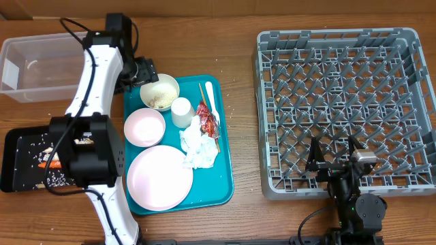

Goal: Sort waste into correct bins and load items into the dishwasher rack
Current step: 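Move the left gripper to the white bowl of rice and grasp its rim, then lift the white bowl over the black tray and pour out the rice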

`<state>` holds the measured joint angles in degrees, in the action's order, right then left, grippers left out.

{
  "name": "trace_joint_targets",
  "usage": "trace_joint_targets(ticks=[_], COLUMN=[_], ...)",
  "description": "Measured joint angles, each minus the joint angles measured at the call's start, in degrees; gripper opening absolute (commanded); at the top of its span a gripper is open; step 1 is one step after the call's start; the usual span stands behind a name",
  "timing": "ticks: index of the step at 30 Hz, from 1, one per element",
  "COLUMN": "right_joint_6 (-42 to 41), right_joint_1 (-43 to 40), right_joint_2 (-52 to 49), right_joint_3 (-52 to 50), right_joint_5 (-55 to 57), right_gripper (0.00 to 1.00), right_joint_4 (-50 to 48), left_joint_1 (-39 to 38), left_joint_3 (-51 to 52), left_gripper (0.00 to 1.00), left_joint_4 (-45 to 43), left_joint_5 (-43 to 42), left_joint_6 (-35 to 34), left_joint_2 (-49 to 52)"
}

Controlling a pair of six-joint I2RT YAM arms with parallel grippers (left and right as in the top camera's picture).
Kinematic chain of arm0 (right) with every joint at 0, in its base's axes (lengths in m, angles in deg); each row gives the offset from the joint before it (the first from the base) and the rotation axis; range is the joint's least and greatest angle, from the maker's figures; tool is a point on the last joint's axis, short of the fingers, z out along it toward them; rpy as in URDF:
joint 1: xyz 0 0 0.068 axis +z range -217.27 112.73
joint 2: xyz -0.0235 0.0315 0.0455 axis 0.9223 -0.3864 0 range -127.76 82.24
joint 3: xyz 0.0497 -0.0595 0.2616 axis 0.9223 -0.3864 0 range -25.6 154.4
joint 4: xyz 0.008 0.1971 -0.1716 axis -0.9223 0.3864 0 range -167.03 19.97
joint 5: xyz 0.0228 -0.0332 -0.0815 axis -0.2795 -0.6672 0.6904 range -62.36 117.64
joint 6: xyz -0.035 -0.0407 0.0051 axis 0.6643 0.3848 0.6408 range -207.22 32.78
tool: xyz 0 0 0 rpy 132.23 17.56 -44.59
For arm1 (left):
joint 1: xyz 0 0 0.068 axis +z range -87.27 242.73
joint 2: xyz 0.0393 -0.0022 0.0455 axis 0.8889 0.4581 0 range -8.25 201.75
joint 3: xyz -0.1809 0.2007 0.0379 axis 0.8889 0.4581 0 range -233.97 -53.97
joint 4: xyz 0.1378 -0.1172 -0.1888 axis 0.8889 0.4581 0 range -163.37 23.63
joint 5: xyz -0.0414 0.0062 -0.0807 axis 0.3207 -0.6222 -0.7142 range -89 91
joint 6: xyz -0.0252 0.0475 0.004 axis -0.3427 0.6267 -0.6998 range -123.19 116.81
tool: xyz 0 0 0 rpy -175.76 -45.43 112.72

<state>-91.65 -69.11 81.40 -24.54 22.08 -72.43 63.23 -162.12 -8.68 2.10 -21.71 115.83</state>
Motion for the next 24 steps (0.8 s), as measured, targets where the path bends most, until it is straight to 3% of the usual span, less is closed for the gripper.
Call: trace_joint_targets(ticks=[9,20,24], right_joint_6=[0.0,0.0,0.0], right_joint_1=[0.0,0.0,0.0], right_joint_2=[0.0,0.0,0.0], right_joint_3=[0.0,0.0,0.0], right_joint_5=[0.0,0.0,0.0], right_gripper=[1.00,1.00,1.00], right_joint_4=[0.0,0.0,0.0], left_joint_1=[-2.3,-2.6,-2.5], left_joint_3=[0.1,0.1,0.1], left_gripper=[0.89,0.64,0.63], left_joint_4=[-2.4,-0.9,-0.1], left_joint_5=[0.0,0.5,0.6], left_joint_6=[2.9,4.2,4.1], left_joint_2=[3.4,4.8,4.8])
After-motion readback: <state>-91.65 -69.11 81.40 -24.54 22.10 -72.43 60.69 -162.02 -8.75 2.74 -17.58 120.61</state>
